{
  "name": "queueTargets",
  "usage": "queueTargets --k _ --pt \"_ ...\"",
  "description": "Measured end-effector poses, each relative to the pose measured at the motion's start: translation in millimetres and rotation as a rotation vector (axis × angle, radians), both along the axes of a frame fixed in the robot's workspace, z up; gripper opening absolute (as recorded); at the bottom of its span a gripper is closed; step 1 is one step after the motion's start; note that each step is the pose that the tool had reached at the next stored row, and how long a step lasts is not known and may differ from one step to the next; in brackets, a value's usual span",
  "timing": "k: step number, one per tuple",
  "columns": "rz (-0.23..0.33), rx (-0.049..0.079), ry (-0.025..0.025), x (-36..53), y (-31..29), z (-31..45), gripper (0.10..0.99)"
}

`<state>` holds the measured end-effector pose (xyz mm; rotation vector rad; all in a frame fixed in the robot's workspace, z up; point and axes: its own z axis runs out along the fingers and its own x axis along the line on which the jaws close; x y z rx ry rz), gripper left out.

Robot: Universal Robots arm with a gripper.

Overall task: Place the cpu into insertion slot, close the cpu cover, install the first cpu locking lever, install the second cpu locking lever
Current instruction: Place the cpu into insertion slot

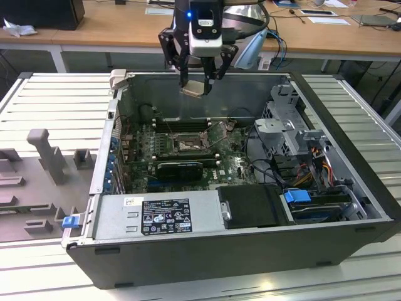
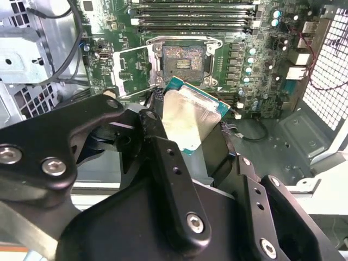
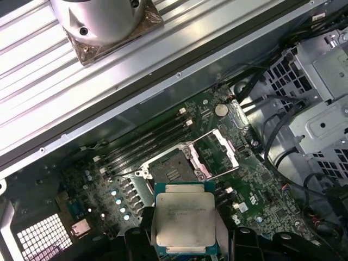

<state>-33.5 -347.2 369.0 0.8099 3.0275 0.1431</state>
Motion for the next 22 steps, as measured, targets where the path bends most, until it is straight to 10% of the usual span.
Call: queueTargets --k 22 --pt "-0.207 0.0 -0.0001 0.0 0.0 -0.7 0.529"
